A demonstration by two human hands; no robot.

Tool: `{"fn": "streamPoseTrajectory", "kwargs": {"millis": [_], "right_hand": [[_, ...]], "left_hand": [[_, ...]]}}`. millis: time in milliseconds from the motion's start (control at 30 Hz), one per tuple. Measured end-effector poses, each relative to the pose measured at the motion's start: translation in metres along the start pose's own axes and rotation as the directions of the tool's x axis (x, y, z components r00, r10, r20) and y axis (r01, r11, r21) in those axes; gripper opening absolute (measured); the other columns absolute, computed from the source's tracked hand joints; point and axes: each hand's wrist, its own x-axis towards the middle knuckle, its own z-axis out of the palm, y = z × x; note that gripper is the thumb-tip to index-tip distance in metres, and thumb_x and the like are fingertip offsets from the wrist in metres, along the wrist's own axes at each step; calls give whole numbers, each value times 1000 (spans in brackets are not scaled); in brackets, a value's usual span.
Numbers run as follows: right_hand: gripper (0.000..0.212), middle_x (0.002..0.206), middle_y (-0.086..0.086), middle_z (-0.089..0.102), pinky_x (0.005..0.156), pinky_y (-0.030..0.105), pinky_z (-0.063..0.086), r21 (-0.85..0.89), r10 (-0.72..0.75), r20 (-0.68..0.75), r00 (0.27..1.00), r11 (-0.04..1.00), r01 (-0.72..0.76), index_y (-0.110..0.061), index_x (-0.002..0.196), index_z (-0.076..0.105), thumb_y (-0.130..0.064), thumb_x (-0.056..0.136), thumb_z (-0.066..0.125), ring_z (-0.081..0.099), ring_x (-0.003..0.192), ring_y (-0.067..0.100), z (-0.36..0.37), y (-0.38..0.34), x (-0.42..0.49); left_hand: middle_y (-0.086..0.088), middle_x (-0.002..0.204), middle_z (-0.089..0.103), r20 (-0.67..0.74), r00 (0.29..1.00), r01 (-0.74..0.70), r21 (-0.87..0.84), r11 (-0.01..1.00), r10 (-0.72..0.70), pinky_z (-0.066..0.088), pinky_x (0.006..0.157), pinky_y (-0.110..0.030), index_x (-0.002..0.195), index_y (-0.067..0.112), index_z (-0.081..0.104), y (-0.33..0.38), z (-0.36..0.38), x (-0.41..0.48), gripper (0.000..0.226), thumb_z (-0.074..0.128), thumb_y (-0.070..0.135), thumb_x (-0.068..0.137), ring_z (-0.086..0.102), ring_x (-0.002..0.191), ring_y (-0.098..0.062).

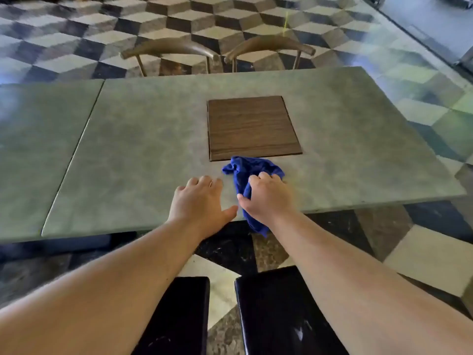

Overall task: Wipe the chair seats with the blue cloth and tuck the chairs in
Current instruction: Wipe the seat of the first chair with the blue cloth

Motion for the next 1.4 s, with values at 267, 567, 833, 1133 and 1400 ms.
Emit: {"fn": "streamPoseTrajectory", "kwargs": {"millis": [267, 567, 833, 1133, 1400], "right_hand": [[23, 122, 11, 55, 83, 46, 45, -152, 85, 133, 987, 986, -64, -14, 121, 56, -22, 99, 55, 56, 109, 36, 29, -17, 19], [13, 89, 1, 62, 63, 37, 40, 324, 120, -8, 993, 939, -111, -14, 103, 57, -10, 93, 50, 60, 80, 34, -6, -43, 4], [10, 74, -9, 62, 63, 35, 47, 660, -121, 29, 992, 748, 72, -31, 87, 53, -26, 85, 46, 58, 70, 8, -74, -140, -38], [17, 97, -5, 68, 78, 37, 49, 534, -352, 159, 922, 817, 220, -27, 109, 63, -18, 96, 55, 62, 89, 17, -84, -225, -84], [15, 95, 1, 57, 73, 40, 48, 238, -334, 363, 870, 936, 261, -22, 95, 65, -13, 91, 55, 58, 85, 29, -21, -271, -108]], "left_hand": [[1, 134, 59, 6, 999, 41, 36, 999, -41, 47, 96, -42, 139, 26, 53, -15, 21, -4, 73, 43, 78, 88, 55, 121, -25], [2, 138, 58, -57, 996, 61, -29, 998, -63, 46, 99, -43, 141, 27, 51, -46, -15, -38, 68, 55, 71, 89, 54, 125, -26], [6, 153, 50, 8, 999, 34, -178, 983, -33, 45, 102, -44, 156, 35, 36, -105, -62, -88, 81, 75, 51, 87, 50, 135, -27], [-4, 100, 73, -23, 994, 98, -158, 983, -102, 38, 63, -37, 102, 24, 64, -209, -63, -178, 10, 56, 29, 98, 66, 89, -36], [1, 100, 72, -4, 993, 118, -108, 987, -119, 43, 69, -37, 100, 29, 68, -283, -28, -226, 18, 64, 20, 84, 64, 97, -30]]}}
